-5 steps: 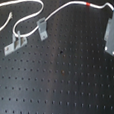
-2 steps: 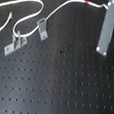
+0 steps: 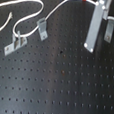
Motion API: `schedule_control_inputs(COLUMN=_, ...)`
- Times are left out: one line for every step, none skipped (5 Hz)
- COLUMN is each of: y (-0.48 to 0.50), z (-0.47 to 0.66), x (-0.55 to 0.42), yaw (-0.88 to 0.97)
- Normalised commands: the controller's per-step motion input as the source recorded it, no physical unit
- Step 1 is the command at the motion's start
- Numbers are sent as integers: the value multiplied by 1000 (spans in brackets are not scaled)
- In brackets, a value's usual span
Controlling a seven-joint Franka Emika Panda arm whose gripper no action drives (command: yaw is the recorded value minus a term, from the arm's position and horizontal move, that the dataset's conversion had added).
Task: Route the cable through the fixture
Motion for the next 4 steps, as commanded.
schedule_control_inputs(y=22, z=-1, x=13, yaw=0)
schedule_control_inputs(y=142, z=305, x=-119, yaw=-149)
schedule_control_inputs(y=172, z=374, x=-109, yaw=-269)
schedule_control_inputs(y=1, z=26, x=0, yaw=0)
